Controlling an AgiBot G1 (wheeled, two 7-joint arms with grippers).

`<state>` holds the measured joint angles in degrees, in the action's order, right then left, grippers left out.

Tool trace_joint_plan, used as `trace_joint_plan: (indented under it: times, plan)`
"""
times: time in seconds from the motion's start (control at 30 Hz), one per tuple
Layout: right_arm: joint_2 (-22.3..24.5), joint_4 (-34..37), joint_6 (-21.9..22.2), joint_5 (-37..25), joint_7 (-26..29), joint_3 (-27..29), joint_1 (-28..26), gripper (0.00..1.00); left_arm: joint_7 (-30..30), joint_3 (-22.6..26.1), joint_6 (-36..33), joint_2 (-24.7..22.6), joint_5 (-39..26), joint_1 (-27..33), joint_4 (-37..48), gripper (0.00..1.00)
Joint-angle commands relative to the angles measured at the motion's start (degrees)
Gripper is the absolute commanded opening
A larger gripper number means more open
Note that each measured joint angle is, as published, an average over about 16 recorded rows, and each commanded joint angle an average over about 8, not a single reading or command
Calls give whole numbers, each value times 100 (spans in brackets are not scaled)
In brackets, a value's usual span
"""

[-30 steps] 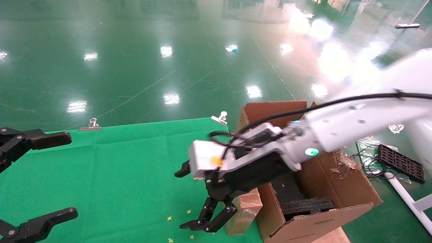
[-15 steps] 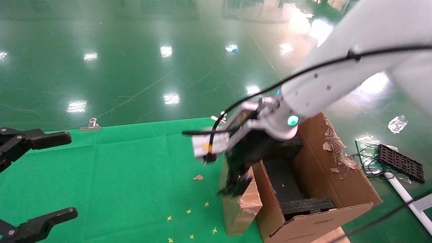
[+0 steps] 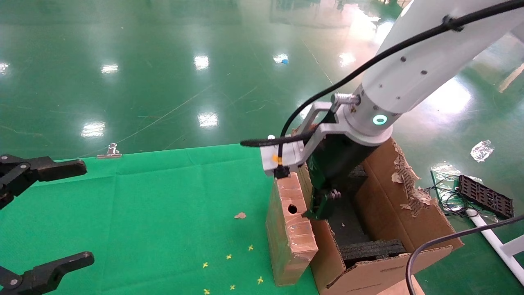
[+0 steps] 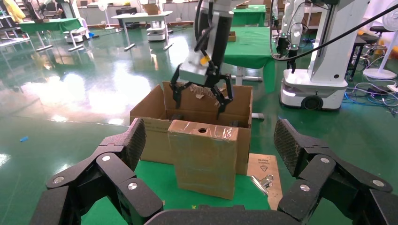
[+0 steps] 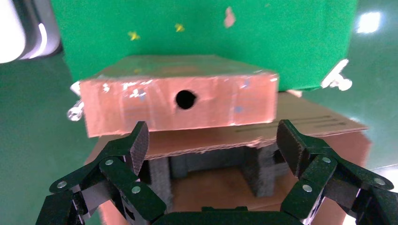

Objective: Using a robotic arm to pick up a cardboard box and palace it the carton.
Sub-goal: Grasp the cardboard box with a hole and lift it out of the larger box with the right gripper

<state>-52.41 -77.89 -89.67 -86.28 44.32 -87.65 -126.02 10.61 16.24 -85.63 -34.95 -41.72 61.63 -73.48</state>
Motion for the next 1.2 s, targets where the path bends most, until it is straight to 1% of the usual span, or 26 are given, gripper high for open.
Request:
trace_joint_plan:
  times: [0.03,0.23,0.43,0.73,0.9,0.97,1.03,1.13,1.2]
  plan:
    - [-31,-3,26,71,57,-244,-89,100,0,1,0,0,1,0,0,100]
    - [-136,-3,135,141,225,-636,-94,100,-2,3,1,1,2,1,0,100]
    - [-231,-3,232,87,428,-862,-87,100,-3,6,3,2,4,1,0,100]
    - [-294,-4,326,54,600,-1012,-128,100,-5,9,4,4,6,2,0,100]
    - [-236,8,344,139,708,-998,-244,100,-6,11,5,5,8,2,0,100]
    - [-164,28,342,201,897,-977,-319,100,-6,12,5,5,8,3,0,100]
    - [-77,57,338,282,1208,-955,-394,100,-6,13,6,5,9,3,0,100]
    - [66,144,334,431,1855,-924,-490,100,-7,14,6,6,10,3,0,100]
    - [141,259,341,533,2384,-912,-529,100,-7,15,7,6,10,3,0,100]
